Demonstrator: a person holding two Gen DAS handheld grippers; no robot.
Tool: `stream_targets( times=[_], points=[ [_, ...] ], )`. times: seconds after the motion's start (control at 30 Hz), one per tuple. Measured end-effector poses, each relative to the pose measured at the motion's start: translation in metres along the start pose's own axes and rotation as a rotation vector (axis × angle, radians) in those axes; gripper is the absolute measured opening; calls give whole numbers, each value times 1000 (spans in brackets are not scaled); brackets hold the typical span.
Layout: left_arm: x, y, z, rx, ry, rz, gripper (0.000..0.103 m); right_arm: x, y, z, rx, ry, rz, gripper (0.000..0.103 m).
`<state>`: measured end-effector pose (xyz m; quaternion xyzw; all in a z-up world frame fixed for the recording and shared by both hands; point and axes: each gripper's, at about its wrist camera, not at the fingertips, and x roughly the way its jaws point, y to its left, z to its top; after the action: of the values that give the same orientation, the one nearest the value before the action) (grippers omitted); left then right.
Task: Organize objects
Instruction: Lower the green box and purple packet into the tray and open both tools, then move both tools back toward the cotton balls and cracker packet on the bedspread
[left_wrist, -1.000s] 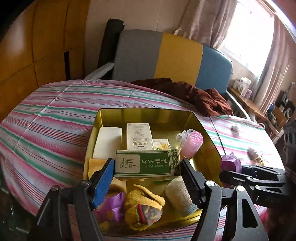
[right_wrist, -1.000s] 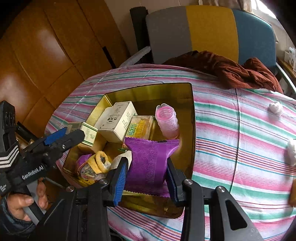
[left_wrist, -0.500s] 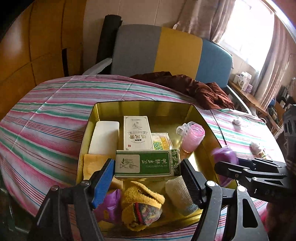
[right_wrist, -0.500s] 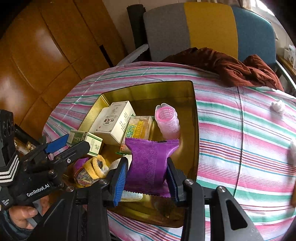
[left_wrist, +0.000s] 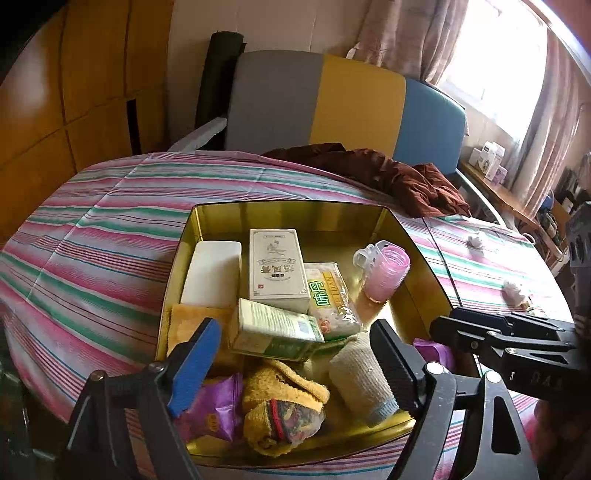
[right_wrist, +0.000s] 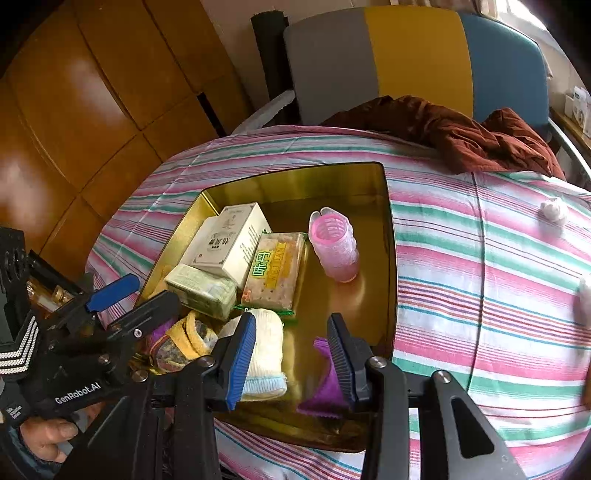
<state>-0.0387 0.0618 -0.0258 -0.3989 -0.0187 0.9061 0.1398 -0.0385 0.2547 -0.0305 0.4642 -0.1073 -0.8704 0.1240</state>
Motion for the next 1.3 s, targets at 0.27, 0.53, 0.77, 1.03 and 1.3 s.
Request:
stream_targets(
  times=[0.27,0.53,0.77,1.03,1.3],
  points=[
    [-8,-2,-1,15,-22,8,85,-6,1,-3,10,-14,-5,41],
    [-25,-8,1,41,-75,24,88,-15,2,-6,11,-36,-10,42],
    [-34,-16,1,72,-98,23,88,-22,3,-8,14,-50,-13,44],
    [-41,-25,3,102,-111,18,88,-30,-1,-12,25,-66,-32,46],
    [-43,-42,6,151,-118,-4,92,-43,-25,-15,79,-81,-74,50]
  ],
)
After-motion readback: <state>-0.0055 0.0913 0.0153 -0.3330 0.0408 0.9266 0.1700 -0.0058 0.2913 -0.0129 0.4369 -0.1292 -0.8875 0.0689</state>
